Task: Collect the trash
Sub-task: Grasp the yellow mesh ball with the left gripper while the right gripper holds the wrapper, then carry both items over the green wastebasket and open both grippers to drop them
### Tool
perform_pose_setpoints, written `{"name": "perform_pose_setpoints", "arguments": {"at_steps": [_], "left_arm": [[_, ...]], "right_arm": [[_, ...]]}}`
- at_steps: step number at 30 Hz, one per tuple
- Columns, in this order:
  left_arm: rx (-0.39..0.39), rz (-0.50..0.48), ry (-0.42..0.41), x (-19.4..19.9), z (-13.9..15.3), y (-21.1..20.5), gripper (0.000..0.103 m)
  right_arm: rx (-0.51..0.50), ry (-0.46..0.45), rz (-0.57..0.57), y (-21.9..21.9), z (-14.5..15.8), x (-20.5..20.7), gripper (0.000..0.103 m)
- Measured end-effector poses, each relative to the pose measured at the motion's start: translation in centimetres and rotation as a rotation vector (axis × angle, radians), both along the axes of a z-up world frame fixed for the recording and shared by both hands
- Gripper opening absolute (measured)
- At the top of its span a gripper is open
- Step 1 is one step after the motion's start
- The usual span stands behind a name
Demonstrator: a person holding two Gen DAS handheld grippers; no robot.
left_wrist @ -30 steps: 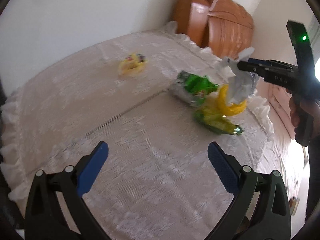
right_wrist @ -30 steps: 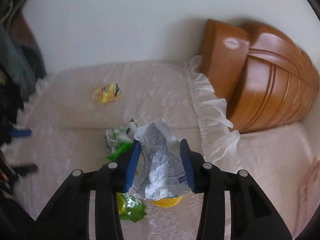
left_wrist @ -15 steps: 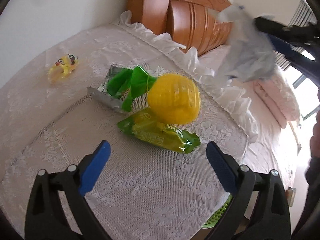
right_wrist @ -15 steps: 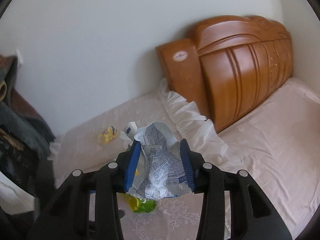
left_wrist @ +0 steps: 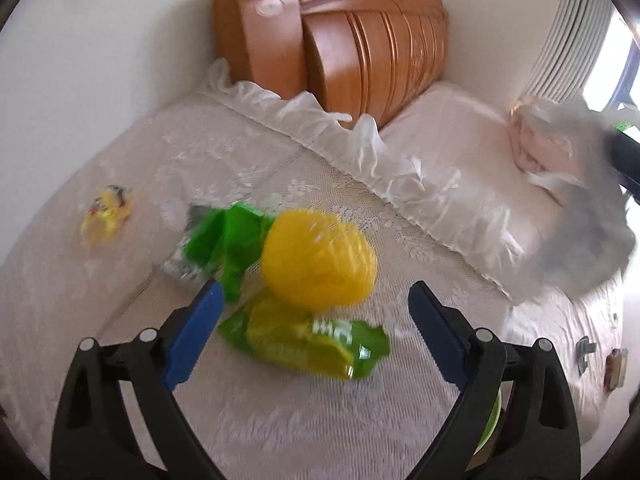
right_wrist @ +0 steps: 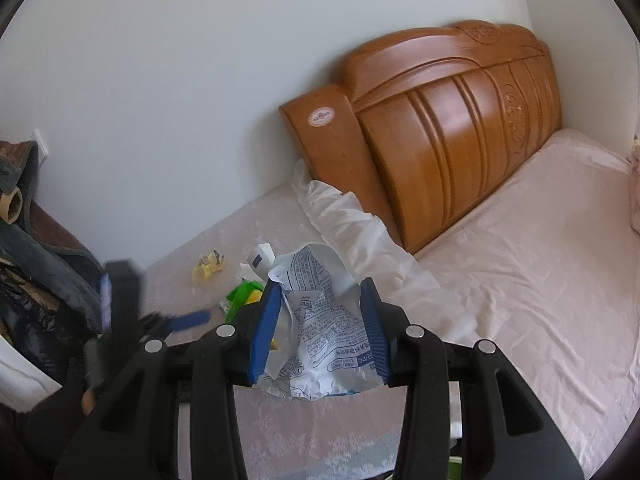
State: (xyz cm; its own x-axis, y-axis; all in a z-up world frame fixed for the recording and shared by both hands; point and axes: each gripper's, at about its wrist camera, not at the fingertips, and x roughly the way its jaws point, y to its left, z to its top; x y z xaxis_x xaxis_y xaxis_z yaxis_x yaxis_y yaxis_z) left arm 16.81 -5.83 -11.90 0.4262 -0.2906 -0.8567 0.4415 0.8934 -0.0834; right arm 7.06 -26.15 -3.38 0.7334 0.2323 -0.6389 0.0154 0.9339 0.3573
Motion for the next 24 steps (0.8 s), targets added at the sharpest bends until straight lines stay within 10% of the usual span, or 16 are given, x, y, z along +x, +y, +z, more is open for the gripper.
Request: {"name": "perform_pose_setpoints", "arguments": {"at_steps": [4,9,24], "left_arm": [[0.051,-0.011,0.028,1.6,-1.7,-1.6,0.081],[0.090,-0.022,0.023,2.0,-2.3,-2.4,0.036],[-0.053,-0.107,-0.031,-8.0,6.2,-2.0,0.029]], "right_arm": [[0.019,0.014,-0.040,-0.8,-0.7,-2.1,0.042],[0.057,0.044,-0.104,-1.9,-2.2,-4.7,0.042],[0.038,0.076,-0.243,-3.2,-2.5,-15.5,0.042]]}}
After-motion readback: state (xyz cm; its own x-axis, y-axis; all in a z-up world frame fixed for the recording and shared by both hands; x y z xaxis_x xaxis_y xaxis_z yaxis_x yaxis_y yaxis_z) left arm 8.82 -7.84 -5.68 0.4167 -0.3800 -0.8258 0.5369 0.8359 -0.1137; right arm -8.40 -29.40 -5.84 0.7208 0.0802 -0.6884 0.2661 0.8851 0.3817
